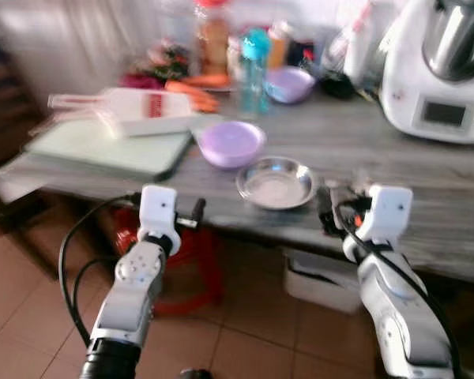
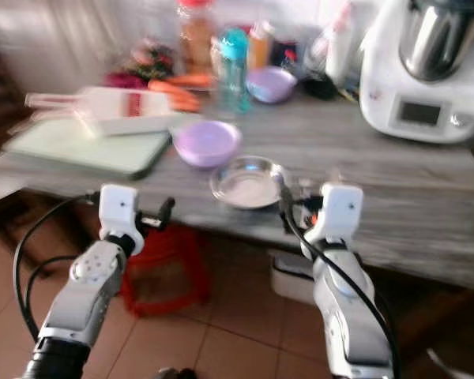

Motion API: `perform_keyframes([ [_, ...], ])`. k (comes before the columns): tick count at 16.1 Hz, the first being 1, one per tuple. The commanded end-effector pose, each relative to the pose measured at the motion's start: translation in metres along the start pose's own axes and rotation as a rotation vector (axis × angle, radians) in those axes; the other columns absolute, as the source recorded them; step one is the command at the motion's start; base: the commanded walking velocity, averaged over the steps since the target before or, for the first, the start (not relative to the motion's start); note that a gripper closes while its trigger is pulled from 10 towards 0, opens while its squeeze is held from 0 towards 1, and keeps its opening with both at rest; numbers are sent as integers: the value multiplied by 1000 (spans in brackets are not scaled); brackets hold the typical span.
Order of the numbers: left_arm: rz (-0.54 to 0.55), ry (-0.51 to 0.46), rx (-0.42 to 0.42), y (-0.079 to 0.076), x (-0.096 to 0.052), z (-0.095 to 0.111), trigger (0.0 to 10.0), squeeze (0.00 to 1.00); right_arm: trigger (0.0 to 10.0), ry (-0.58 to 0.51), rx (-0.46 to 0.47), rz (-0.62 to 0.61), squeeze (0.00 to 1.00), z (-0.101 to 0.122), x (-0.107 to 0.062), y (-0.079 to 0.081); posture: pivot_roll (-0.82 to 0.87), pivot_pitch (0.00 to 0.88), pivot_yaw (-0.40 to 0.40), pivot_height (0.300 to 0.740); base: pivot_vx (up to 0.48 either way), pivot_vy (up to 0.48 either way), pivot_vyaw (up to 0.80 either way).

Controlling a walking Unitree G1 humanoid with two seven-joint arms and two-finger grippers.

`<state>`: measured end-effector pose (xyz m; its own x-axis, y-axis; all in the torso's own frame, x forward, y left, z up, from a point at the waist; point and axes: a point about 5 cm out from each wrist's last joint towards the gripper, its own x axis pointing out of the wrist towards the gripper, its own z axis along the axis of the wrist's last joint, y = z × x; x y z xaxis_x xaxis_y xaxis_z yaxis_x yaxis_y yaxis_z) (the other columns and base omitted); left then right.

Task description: Setting the table

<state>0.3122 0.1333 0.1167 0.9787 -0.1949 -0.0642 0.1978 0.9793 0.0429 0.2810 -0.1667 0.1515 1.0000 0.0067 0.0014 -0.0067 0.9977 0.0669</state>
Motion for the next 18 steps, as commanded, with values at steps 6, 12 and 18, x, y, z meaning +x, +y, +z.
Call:
perform_keyframes([
  [6,-2,19,15,1,-1,-4,10000,0,10000,-67,-25,3,0,7,3,2,-29,0,37,740,-362,0,0],
  [12,-81,-24,38,-6,-3,-1,10000,0,10000,-45,-3,19,0,1,2,3,-27,0,38,740,-221,0,0],
  [18,-149,-50,19,-9,-3,3,10000,0,10000,7,-51,-14,0,-3,5,7,-29,0,40,740,0,-281,0],
])
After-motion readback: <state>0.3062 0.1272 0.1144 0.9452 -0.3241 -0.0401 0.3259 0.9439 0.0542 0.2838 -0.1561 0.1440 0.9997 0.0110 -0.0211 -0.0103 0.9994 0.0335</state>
